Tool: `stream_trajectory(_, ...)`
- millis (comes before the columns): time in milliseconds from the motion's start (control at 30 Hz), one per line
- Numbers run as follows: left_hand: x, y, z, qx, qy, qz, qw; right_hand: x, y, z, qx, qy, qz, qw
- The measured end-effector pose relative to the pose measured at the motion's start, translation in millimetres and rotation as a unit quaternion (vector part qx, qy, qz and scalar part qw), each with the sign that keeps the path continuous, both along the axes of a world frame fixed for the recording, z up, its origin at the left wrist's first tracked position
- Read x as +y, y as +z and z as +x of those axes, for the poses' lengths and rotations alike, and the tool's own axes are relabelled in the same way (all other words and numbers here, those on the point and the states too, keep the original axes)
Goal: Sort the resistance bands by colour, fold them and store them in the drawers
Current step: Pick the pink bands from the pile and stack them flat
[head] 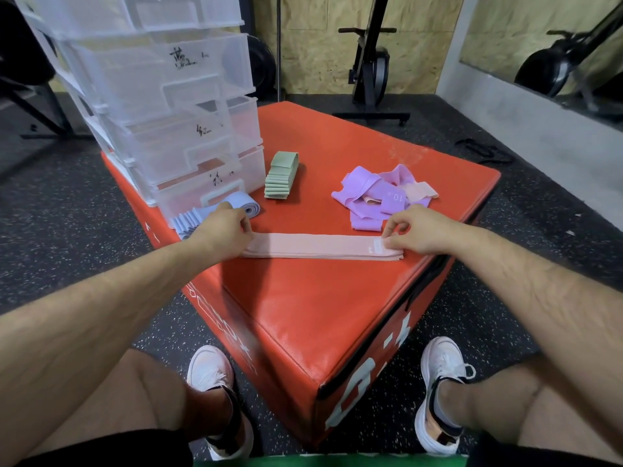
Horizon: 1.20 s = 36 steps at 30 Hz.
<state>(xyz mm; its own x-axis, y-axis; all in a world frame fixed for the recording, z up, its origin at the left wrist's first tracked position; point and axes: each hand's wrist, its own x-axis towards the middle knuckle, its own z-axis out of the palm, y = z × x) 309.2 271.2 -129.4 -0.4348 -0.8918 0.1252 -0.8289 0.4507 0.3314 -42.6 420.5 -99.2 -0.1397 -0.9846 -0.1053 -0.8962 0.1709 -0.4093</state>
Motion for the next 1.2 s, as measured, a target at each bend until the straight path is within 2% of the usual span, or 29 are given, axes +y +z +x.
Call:
stream_trajectory(167,0.8,18.6,-51.6,0.048,-0.049,-0.033,0.997,-6.6,13.6,-8.3,-0.006,-0.034,-0.049,0.998)
stream_trajectory(333,5.5,34.6,-131.7,0.105,-0.125,-0.042,0.986,-15.2,12.4,-33.1,0.046,-0.047,-0.049,0.997)
stream_trajectory(500,6.7,34.9,-197.5,0.145,-0.181,-0.021,0.972,-26.4,10.6,-57.8,0.055,-0.087,-0.039,0.994)
stream_trajectory(667,5.3,20.7,-237.2,0.124,-0.212,-0.007,0.969,-49.4,-2.9,-82.6,0.066,-0.174,0.015,0.982)
stream_trajectory(767,3.2,15.9,-240.5,0.089,-0.222,-0.011,0.971,-69.4,-27.2,-110.6,0.059,-0.178,0.052,0.981)
stream_trajectory(867,-3.5,11.9,-231.7,0.075,-0.226,-0.020,0.971,-61.6,-14.2,-95.5,0.067,-0.167,0.065,0.982)
stream_trajectory(1033,-10.9,16.7,-217.4,0.085,-0.204,-0.001,0.975,-67.7,-8.3,-89.3,0.057,-0.187,-0.035,0.980)
stream_trajectory(1200,-8.2,29.6,-211.8,0.152,-0.194,0.008,0.969,-75.0,27.3,-74.9,-0.112,-0.202,-0.203,0.952)
